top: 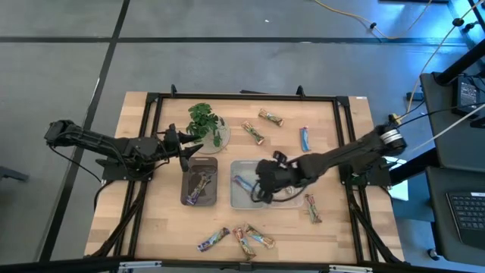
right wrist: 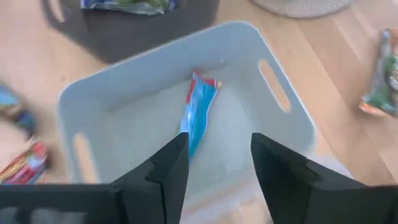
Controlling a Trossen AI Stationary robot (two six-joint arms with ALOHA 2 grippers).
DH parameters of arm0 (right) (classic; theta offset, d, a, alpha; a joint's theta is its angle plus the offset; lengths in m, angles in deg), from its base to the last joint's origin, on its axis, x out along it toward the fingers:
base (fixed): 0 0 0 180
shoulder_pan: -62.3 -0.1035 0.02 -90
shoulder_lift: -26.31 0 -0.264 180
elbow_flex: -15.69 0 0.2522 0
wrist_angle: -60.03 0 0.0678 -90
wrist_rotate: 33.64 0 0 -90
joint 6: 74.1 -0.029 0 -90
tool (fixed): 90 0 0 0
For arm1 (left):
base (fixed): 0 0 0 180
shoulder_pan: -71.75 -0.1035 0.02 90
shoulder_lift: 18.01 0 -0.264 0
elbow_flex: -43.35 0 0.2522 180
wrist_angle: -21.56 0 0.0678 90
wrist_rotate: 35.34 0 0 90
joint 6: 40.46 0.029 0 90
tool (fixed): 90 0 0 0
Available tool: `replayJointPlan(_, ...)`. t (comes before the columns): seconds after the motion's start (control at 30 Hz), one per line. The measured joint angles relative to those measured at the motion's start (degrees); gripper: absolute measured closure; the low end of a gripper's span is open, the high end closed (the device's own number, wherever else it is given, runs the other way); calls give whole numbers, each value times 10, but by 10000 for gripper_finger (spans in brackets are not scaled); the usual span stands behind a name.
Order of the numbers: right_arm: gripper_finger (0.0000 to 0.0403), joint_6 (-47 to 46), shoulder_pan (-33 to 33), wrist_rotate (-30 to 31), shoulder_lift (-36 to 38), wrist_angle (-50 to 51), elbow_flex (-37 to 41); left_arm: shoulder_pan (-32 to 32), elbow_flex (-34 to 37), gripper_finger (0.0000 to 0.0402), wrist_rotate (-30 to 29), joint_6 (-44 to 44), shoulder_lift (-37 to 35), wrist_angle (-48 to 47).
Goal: Pick and place Granola Bars by type
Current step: Put the blue granola bar into the black bin
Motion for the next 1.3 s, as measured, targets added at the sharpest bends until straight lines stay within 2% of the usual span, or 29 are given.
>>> replayJointPlan(0.13, 226, -79, -42, 3, 36, 83, 4, 0, 0, 236, 0, 0, 0, 0)
replayJointPlan(0.23, 226, -166, -87, 31, 51, 148, 6, 0, 0, 233, 0, -1, 0, -1)
replayJointPlan(0.5, 226, -351, -200, 44, 53, 277, 6, 0, 0, 233, 0, 0, 0, 4)
replayJointPlan(0.57, 226, -383, -225, 67, 53, 301, 6, 0, 0, 233, 0, 0, 0, 4)
replayJointPlan(0.7, 226, -442, -280, 158, 50, 357, 7, 0, 0, 233, 0, -1, 0, 4)
replayJointPlan(0.9, 226, -510, -328, 198, 51, 386, 14, 0, 0, 232, 2, -3, 0, 2)
replayJointPlan(1.03, 226, -569, -341, 233, 51, 386, 77, 0, 0, 233, 66, -24, 0, 5)
replayJointPlan(1.13, 226, -630, -345, 197, 51, 385, 138, 0, 0, 234, 120, -25, 0, 8)
replayJointPlan(1.3, 226, -712, -355, 180, 51, 381, 203, 0, 0, 235, 153, -39, 0, 16)
